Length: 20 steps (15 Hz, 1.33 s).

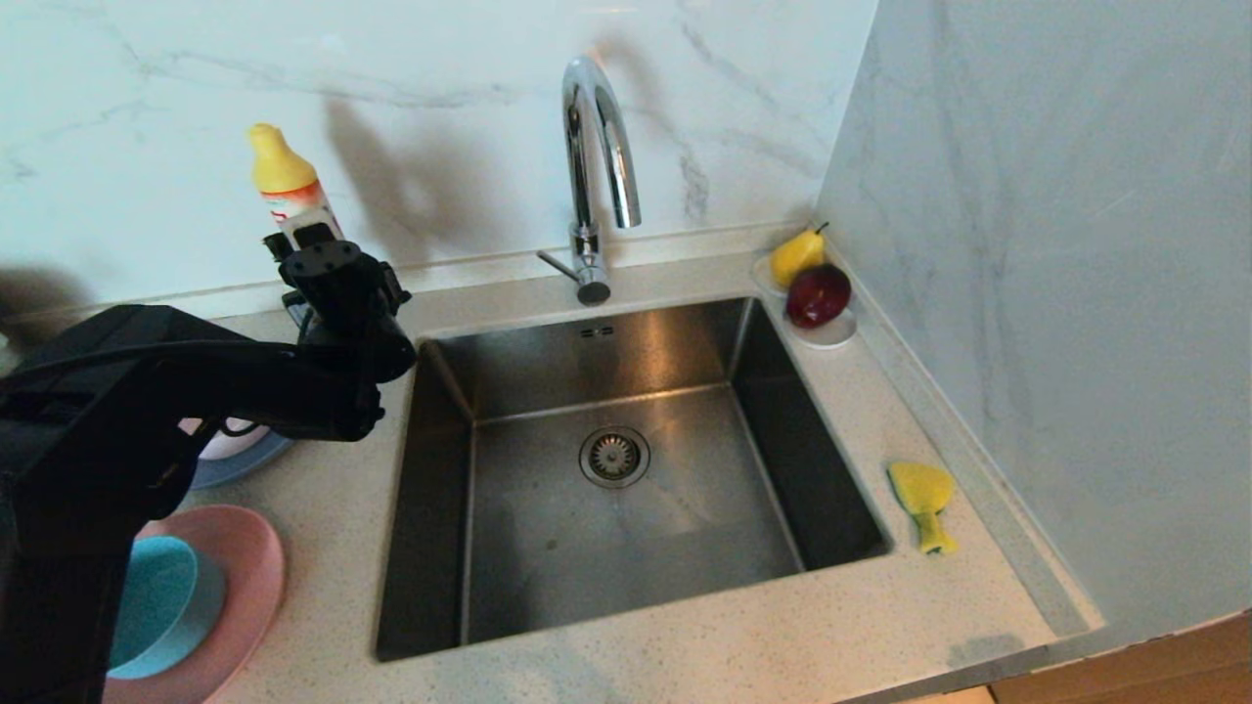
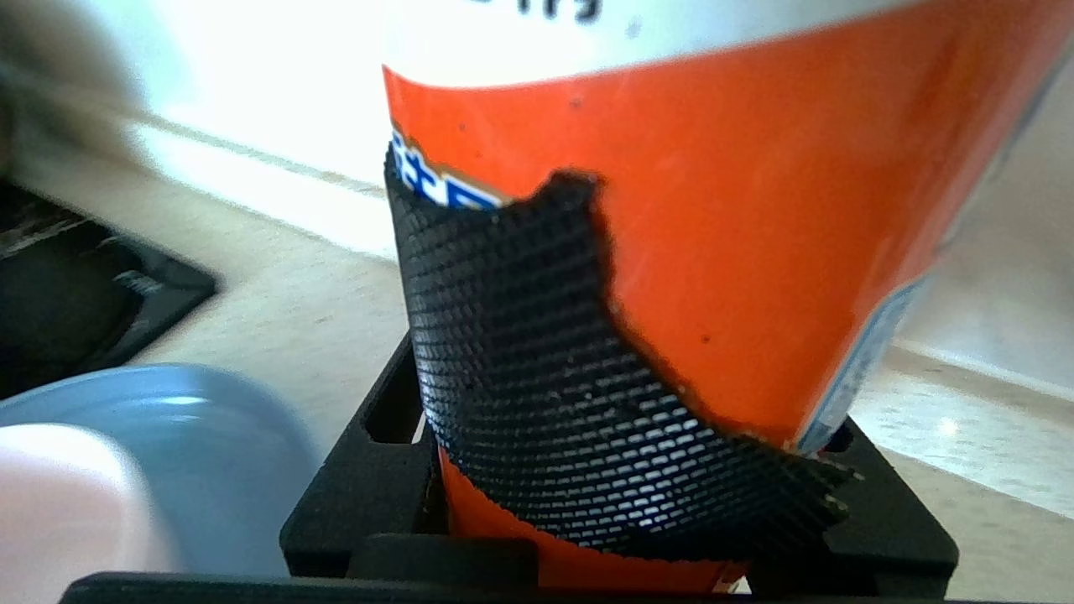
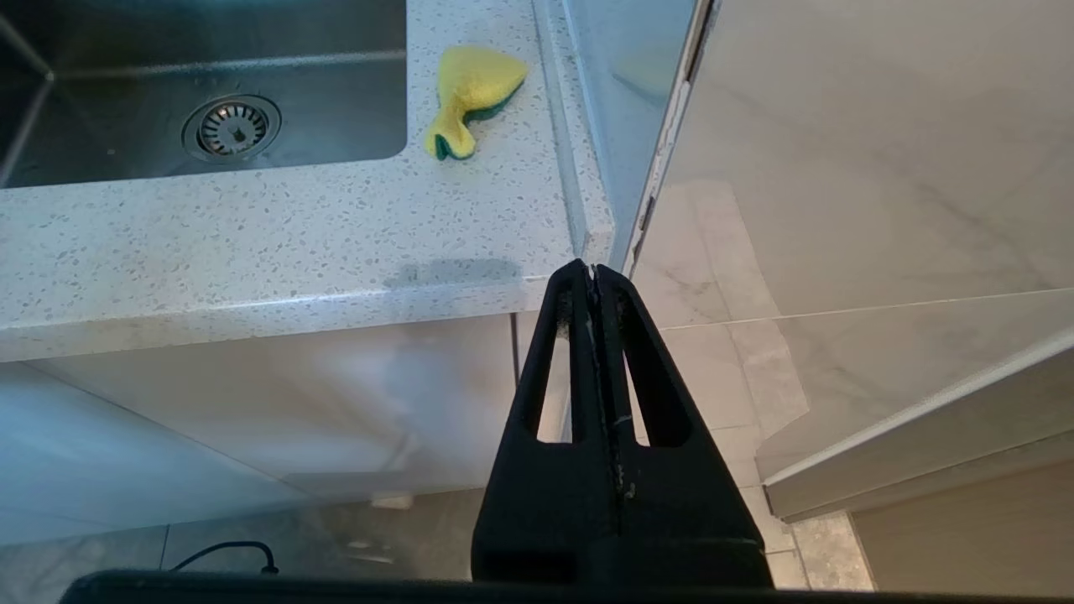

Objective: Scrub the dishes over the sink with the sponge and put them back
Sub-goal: Place the dish soap on the table

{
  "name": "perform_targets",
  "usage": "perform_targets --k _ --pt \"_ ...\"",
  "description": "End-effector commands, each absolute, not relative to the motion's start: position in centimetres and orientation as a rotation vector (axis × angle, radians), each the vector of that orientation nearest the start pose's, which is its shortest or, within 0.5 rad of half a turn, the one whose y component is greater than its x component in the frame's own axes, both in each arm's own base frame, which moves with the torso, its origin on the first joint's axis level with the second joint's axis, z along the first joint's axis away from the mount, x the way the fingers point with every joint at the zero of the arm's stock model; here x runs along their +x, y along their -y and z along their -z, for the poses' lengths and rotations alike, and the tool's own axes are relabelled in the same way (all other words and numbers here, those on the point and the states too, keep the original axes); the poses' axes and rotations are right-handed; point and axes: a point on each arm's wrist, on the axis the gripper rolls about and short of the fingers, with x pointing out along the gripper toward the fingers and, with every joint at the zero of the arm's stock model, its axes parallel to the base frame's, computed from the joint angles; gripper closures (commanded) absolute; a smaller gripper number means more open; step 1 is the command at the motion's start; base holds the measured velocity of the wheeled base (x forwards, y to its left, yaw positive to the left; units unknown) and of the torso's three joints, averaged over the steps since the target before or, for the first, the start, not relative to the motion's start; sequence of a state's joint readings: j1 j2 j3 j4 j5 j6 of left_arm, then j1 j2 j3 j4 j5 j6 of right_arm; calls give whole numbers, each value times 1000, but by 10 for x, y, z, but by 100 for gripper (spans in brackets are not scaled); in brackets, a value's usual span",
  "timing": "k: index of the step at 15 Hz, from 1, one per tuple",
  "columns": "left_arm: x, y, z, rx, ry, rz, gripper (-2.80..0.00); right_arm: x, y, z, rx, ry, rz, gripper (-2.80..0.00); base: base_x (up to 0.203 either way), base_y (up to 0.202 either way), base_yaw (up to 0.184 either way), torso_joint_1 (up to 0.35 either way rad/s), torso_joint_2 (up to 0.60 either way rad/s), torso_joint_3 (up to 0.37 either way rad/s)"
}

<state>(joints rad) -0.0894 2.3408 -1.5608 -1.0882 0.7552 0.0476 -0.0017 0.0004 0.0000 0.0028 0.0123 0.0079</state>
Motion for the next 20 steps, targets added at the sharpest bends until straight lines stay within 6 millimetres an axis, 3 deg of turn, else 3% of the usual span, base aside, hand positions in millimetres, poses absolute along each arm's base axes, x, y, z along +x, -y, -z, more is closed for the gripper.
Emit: perform_targets --k 1,4,8,20 --pt "491 30 -159 -74 273 -677 0 -23 0 -75 8 -3 -11 0 0 0 0 0 0 0" --pt "499 30 -145 -67 268 -679 0 -23 0 -75 8 -3 -11 0 0 0 0 0 0 0" --pt "507 31 -141 -77 286 -679 0 -23 0 -75 8 -3 -11 0 0 0 0 0 0 0" --pt "520 23 -146 -115 352 -698 0 -23 0 -75 8 -3 -11 0 0 0 0 0 0 0"
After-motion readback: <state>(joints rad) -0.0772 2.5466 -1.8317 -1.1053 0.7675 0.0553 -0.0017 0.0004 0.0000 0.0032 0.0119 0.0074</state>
